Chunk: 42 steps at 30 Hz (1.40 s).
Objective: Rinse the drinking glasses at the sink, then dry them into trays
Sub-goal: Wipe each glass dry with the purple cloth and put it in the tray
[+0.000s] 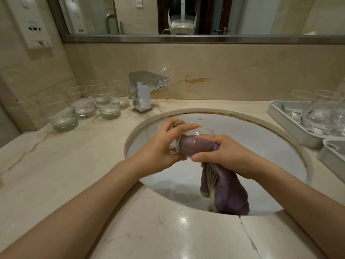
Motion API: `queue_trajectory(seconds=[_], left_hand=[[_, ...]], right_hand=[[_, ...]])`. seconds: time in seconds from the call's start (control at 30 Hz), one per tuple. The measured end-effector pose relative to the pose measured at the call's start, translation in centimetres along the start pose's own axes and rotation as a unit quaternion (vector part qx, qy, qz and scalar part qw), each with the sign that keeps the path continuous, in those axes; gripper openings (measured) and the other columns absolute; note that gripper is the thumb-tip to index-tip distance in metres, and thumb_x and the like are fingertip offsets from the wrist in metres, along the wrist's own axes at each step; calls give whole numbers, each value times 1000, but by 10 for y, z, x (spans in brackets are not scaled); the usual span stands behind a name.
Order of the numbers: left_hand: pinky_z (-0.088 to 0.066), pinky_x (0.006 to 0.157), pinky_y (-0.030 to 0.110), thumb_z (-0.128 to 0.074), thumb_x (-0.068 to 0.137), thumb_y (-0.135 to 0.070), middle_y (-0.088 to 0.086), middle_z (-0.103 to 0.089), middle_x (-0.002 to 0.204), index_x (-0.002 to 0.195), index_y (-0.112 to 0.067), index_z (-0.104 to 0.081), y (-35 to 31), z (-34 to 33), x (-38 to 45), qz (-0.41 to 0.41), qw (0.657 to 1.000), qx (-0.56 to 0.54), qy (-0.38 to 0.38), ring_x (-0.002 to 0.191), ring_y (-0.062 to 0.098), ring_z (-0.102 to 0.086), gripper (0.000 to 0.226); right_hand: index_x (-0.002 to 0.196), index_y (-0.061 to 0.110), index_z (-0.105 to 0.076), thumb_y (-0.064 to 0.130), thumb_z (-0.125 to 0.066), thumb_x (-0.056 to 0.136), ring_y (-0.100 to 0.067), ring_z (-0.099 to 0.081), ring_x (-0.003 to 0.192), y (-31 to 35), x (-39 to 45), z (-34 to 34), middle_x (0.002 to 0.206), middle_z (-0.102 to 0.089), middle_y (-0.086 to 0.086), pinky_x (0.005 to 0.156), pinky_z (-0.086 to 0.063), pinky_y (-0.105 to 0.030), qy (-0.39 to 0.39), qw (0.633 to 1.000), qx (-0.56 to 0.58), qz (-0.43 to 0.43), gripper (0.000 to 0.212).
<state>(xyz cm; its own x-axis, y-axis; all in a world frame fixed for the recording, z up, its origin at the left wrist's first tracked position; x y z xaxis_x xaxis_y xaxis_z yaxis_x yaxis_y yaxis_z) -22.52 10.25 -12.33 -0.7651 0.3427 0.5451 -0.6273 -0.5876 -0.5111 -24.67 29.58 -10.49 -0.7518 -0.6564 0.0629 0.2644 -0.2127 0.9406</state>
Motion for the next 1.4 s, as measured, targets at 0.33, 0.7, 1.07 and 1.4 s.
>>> queue_trajectory(seconds=[0.33,0.7,1.07,1.4], left_hand=[[-60,77,42,-70,73,17,3,-52,133,127,-42,-53,-17,9,5,207,911,-347,81,98,28,-69,82],[-43,96,21,-79,74,-7,-2,-40,124,136,-43,-40,-1,5,0,-28,997,71,26,116,15,-47,82],[-60,72,38,-75,71,12,0,-53,127,136,-35,-47,-15,10,2,244,924,-271,115,89,24,-71,85],[-43,93,26,-76,78,-8,2,-32,128,143,-40,-24,-11,3,0,32,989,126,78,112,15,-45,89]], right_hand=[[125,30,-64,31,-74,75,-31,-64,92,-6,0,5,124,-61,-1,74,-55,-46,-72,852,-476,204,51],[102,21,-69,4,-73,78,-4,-67,72,5,-3,0,80,-73,7,65,-50,-15,12,998,44,-43,30],[130,32,-59,23,-78,79,-26,-60,105,-3,-1,-4,133,-57,3,87,-51,-40,-42,867,-469,162,56],[102,25,-69,9,-75,78,-4,-67,71,0,0,-5,81,-74,8,64,-49,-14,13,998,34,-56,29]])
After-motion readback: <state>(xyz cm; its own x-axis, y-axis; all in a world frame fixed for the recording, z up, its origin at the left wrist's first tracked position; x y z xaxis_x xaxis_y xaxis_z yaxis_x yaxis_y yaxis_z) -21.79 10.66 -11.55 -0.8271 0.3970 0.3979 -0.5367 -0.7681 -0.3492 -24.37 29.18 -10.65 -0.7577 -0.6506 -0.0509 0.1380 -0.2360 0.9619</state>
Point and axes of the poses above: each hand's wrist, its own x-axis towards the middle knuckle, its own z-axis out of the back of the hand, y = z × x, the point moved 1 cm from there along x, towards the middle knuckle
